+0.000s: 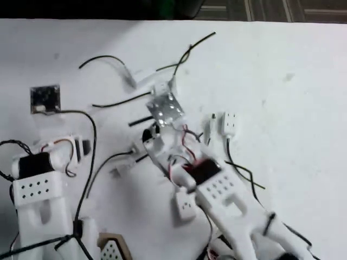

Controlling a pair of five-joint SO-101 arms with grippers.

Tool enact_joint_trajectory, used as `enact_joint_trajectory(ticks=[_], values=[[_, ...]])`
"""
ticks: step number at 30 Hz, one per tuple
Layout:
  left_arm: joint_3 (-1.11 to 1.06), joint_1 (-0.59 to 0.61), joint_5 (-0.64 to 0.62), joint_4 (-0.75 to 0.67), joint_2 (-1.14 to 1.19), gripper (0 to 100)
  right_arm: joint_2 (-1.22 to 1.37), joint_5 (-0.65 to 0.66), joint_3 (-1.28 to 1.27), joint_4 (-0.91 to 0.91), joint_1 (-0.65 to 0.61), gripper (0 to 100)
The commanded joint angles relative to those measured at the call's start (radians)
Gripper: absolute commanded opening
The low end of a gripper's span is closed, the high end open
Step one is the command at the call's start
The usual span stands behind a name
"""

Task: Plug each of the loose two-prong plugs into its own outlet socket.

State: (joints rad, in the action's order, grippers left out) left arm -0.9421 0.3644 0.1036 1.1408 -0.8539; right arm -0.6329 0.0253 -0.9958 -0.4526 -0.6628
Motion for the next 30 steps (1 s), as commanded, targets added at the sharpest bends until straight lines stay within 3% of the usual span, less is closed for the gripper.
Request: enact_joint_trajectory(ticks=[1,4,11,30], values=[[-0.063,0.012,0.054,-0.023,-0.025,23,0.137,0.026,0.077,0.111,0.008,1.6],[-0.121,0.012,0.094,-0.058,-0.025,23,0.242,0.097,0.078,0.202,0.008,1.6],[-0.258,0.012,0.104,-0.207,-0.025,23,0.343,0.109,0.08,0.265,0.012,1.6],[-0.27,0.01,0.104,-0.213,-0.019,23,0.489,0.143,0.14,0.288,0.061,1.6]])
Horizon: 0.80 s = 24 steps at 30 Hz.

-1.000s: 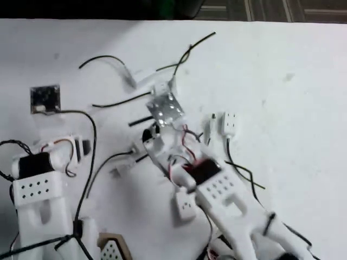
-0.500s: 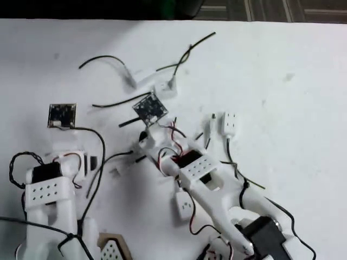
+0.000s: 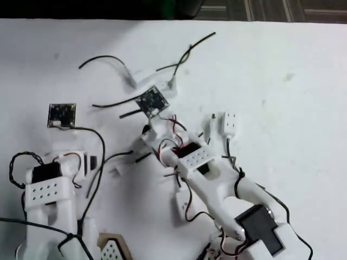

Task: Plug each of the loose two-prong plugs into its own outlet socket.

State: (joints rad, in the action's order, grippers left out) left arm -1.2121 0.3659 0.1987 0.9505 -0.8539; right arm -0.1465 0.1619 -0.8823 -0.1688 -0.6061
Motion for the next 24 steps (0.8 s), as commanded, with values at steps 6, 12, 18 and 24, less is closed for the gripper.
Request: enact_joint_trajectory(ticks=[6,12,18,24], values=[[-0.002,0.008,0.011,-0.023,-0.018,23,-0.054,0.005,0.025,-0.071,0.002,1.6],[-0.014,0.008,0.011,-0.026,-0.024,23,-0.107,0.005,0.008,-0.11,-0.012,1.6],[-0.021,0.008,0.011,-0.043,-0.024,23,-0.018,0.012,-0.008,-0.016,-0.012,1.6],[-0.021,0.008,0.011,-0.043,-0.024,23,-0.004,0.008,-0.012,-0.015,-0.012,1.6]])
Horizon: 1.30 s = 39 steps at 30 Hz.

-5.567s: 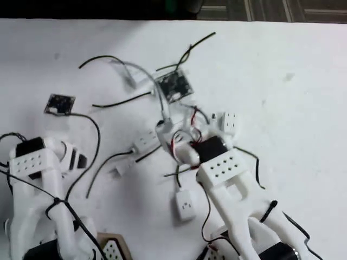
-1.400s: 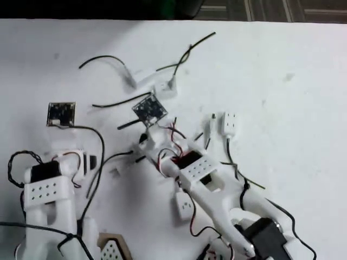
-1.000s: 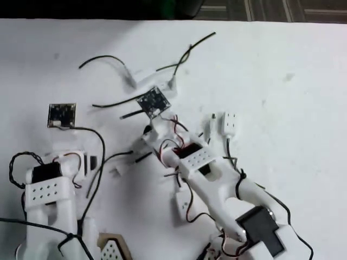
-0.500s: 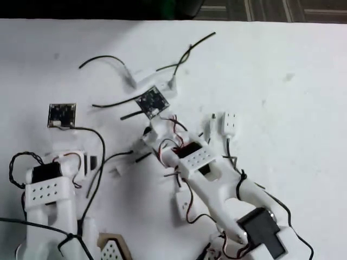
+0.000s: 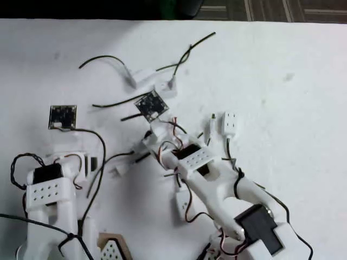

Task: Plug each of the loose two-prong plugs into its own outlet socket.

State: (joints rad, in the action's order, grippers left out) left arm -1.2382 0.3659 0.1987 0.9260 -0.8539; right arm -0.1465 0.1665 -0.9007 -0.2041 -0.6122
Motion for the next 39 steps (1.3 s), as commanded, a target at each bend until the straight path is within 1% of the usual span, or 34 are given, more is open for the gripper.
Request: enact_joint_trajectory(ticks=[1,13,18,22,28,31,34,39], values=[[0.005,0.008,0.011,-0.018,-0.024,23,0.001,0.003,0.006,0.021,-0.007,1.6],[0.005,0.008,0.011,-0.015,-0.024,23,0.021,0.011,-0.02,0.013,-0.008,1.6],[0.005,0.008,0.011,-0.014,-0.024,23,0.122,0.06,0.021,0.012,-0.004,1.6],[0.005,0.008,0.011,-0.014,-0.024,23,0.125,0.064,0.046,-0.041,-0.002,1.6],[0.005,0.008,0.011,-0.015,-0.024,23,0.119,0.064,0.055,-0.036,-0.002,1.6],[0.005,0.008,0.011,-0.017,-0.024,23,0.097,0.046,0.133,-0.039,0.01,1.6],[0.005,0.01,0.011,-0.015,-0.021,23,0.097,-0.014,0.249,-0.045,0.035,1.6],[0.005,0.01,0.011,-0.017,-0.019,23,0.203,-0.018,0.451,-0.044,0.059,1.6]])
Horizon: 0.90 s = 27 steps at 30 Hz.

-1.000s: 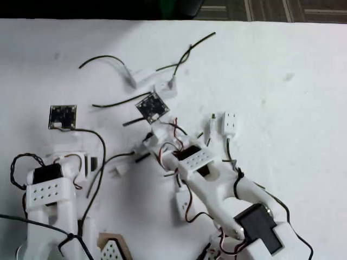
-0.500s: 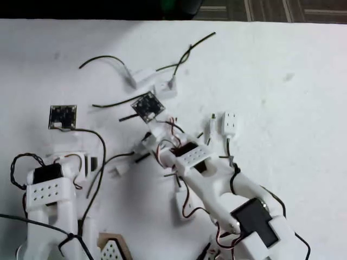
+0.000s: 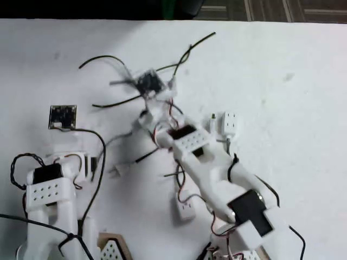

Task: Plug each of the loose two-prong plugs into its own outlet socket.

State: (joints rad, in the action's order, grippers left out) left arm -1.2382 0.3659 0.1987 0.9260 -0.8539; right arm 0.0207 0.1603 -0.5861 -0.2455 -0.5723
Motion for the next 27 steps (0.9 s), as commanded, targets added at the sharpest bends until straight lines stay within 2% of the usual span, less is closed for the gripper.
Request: enact_joint_trajectory(ticks=[1,8,13,15,20,27], values=[[0.005,0.01,0.011,-0.017,-0.019,23,0.073,-0.012,0.181,0.002,0.025,1.6],[0.003,0.01,0.012,-0.018,-0.018,23,0.346,-0.012,0.471,-0.021,0.059,4.2],[-0.011,0.007,0.068,-0.02,-0.024,23,0.337,-0.012,0.545,-0.203,0.053,23.4],[-0.011,0.007,0.068,-0.02,-0.024,23,0.269,-0.012,0.546,-0.297,0.051,26.9],[-0.011,0.007,0.071,-0.02,-0.024,23,0.059,-0.034,0.545,-0.538,0.059,22.6],[-0.008,0.018,0.066,-0.021,-0.024,23,-0.097,-0.295,0.545,-0.958,0.005,16.6]])
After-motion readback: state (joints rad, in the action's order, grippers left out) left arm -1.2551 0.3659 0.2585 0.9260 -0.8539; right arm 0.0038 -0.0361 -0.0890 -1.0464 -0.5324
